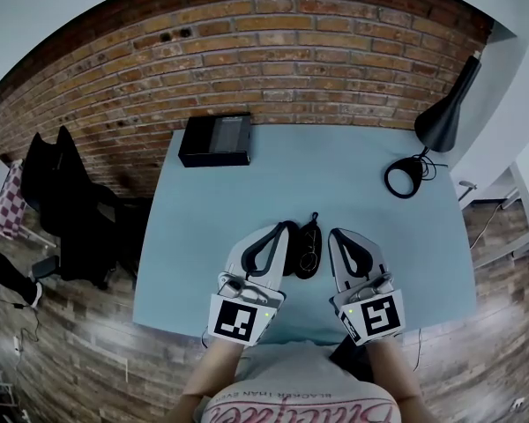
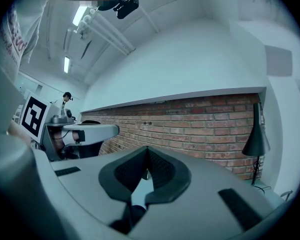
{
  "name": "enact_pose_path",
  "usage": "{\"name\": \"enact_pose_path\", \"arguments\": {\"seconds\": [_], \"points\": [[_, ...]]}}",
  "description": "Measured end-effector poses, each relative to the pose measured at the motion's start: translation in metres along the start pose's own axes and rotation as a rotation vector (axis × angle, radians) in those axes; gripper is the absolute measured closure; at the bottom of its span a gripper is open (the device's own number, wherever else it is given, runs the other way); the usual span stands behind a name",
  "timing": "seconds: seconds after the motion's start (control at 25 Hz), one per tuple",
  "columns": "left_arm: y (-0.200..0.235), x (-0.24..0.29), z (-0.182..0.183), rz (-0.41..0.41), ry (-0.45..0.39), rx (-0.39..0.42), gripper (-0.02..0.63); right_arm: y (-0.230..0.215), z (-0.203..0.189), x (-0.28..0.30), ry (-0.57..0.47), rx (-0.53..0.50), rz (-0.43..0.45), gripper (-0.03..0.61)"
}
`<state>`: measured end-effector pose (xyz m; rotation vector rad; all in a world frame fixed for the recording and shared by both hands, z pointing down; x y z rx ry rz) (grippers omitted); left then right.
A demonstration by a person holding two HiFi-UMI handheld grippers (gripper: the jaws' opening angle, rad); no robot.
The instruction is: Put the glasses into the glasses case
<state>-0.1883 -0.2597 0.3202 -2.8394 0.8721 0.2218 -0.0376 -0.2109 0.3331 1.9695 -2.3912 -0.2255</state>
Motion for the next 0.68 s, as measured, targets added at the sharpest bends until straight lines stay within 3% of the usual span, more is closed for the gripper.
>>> {"name": "enact_pose_path", "arguments": {"seconds": [0.68], "points": [[-0.009,0.0009,0.0029,-0.008,0.0,0.001,0.609,0.0028,-0.0003,-0.0051,0.014,0.004,-0.006,0.568]]}}
Point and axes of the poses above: the fingertips, and each gripper's own axes: x forward along the fingers, y to its left, z out of its top, the point moved 7 cm from there along -x, backward along the fingers, and after that the axes turned 4 degrees about -z, right-handed, at the moved point
